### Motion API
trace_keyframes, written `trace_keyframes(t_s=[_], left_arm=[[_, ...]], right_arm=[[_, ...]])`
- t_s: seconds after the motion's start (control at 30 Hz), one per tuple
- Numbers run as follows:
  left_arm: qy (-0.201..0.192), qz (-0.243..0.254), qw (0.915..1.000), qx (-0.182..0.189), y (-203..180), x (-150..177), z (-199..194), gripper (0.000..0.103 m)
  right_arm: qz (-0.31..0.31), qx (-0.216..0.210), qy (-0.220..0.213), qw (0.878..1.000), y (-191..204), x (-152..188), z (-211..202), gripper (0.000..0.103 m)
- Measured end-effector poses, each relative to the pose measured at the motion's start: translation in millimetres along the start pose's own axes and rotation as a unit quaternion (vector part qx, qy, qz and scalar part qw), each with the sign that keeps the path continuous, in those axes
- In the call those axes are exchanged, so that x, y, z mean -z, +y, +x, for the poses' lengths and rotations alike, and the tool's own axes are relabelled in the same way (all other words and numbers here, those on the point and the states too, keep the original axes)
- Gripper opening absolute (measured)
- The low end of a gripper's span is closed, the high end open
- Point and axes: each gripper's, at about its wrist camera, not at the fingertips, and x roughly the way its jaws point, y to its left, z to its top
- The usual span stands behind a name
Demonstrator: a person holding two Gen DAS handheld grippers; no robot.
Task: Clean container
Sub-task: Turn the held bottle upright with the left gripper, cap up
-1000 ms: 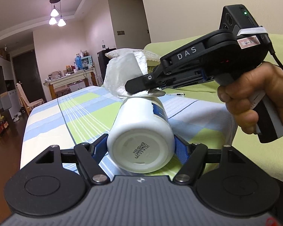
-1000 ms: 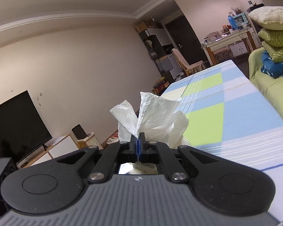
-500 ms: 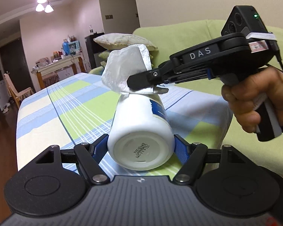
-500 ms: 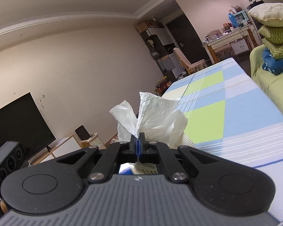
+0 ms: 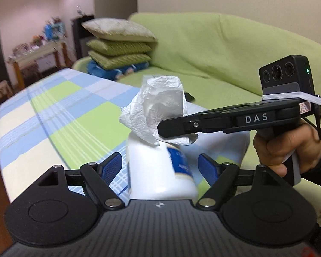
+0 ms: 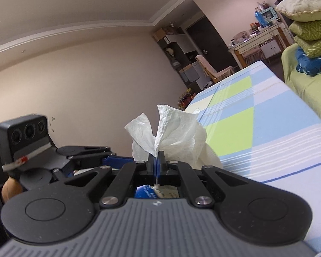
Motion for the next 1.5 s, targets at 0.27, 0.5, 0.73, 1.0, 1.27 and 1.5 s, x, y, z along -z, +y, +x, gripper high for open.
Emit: trace_keyframes(t_s=[0.27,0.5,0.73,1.0,1.27,1.5], left_arm=[[0.086,0.029,0.9956,0.019,10.6,-19.3,42.1,0.079],[0.152,0.061,0.9861,0.024,17.0,-35.3,80.0,0.079],[0.197,0.087,0.9764,0.017,17.1,-48.5,101.3,0.08],[0.215,0.075,0.9736,0.018,21.7,-53.3,112.5,0.078],[0.106,0.091,0.99,-0.018,12.1,-43.4,89.6,0.075],[-0.105,-0.011,0.9932,-0.049,23.0,6.2,47.7,0.075]], right_arm=[[0.013,0.035,-0.013,0.999,-16.7,-0.8,-20.2,0.0],[0.017,0.049,-0.012,0.999,-21.0,5.8,-28.1,0.0],[0.021,0.057,-0.019,0.998,-25.0,6.1,-34.8,0.0],[0.025,0.057,-0.019,0.998,-24.4,13.0,-42.1,0.0],[0.022,0.063,-0.027,0.997,-16.9,20.0,-49.7,0.0],[0.015,0.057,-0.02,0.998,-4.1,24.3,-43.9,0.0]])
